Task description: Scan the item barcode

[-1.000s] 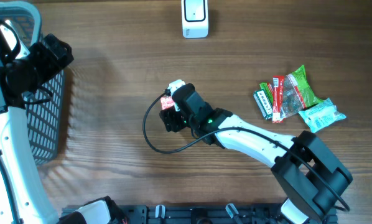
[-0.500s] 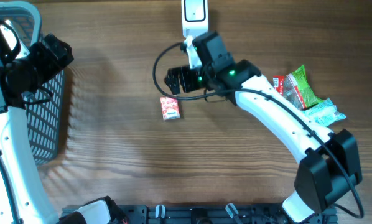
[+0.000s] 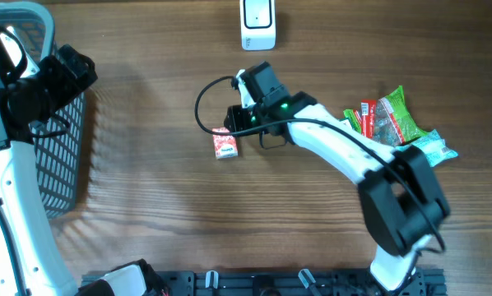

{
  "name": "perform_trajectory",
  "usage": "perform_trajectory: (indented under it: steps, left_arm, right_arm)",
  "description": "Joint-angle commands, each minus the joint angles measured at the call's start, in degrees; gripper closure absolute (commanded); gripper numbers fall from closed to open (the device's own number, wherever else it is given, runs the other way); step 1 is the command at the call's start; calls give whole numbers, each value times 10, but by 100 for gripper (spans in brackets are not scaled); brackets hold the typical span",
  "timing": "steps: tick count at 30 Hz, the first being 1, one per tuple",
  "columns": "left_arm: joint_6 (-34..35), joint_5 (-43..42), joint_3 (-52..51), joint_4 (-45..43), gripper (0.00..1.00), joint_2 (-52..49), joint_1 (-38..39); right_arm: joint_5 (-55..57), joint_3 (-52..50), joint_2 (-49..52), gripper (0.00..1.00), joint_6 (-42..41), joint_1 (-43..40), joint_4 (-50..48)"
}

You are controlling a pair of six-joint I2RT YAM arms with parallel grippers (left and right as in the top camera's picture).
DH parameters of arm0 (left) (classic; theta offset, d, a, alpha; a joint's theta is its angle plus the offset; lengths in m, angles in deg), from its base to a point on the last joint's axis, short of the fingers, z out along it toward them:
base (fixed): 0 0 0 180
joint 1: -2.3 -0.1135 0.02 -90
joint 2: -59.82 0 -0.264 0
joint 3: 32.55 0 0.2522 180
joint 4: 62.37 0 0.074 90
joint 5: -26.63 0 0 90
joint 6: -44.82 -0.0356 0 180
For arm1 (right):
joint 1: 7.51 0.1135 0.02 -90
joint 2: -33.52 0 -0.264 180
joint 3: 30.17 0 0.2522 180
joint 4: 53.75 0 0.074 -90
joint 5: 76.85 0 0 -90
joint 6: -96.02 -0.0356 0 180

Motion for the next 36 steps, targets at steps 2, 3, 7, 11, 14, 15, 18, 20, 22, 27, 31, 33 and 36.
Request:
perform_trajectory:
  steps: [2,3,7,11,14,15,18,20,22,27,31,33,36]
  left_arm:
    - [-9,-7,5,-1,0,1,2]
    - [-9,-7,5,-1,0,1,2]
    - [-9,-7,5,-1,0,1,2]
    - [-9,-7,5,-1,0,1,2]
    - [-9,-7,5,-1,0,1,2]
    - [-9,-7,5,-1,0,1,2]
    - [-9,-7,5,-1,0,1,2]
    - [-9,-7,5,-1,0,1,2]
    - [-9,-7,5,-1,0,1,2]
    - [-9,-7,5,-1,0,1,2]
    - [-9,-7,5,-1,0,1,2]
    - [-9,-7,5,-1,0,1,2]
    - [-9,-7,5,-1,0,1,2]
  right_arm:
    - [-26,-7,59,66,-10,2,-5]
    - [-30,-7,63,66,-7,2,-5]
    - [-29,-7,65,66,-7,2,-5]
    - [-40,-7,65,66,-6,2,0]
    - [-75,-6,55,64,4,-2,1]
    - [-87,-6,49,64,10,-4,0]
    - [-93,-6,33,64,9,-4,2]
    - [-93,-6,31,65,8,-4,6]
    - [-84,-7,31,68,8,-3,15]
    - [-40,-7,32,68,8,-3,33]
    - [-38,-10,34,67,8,1,26]
    - [-38,-15,35,67,-6,4,20]
    - [-38,-16,42,67,-7,11,16]
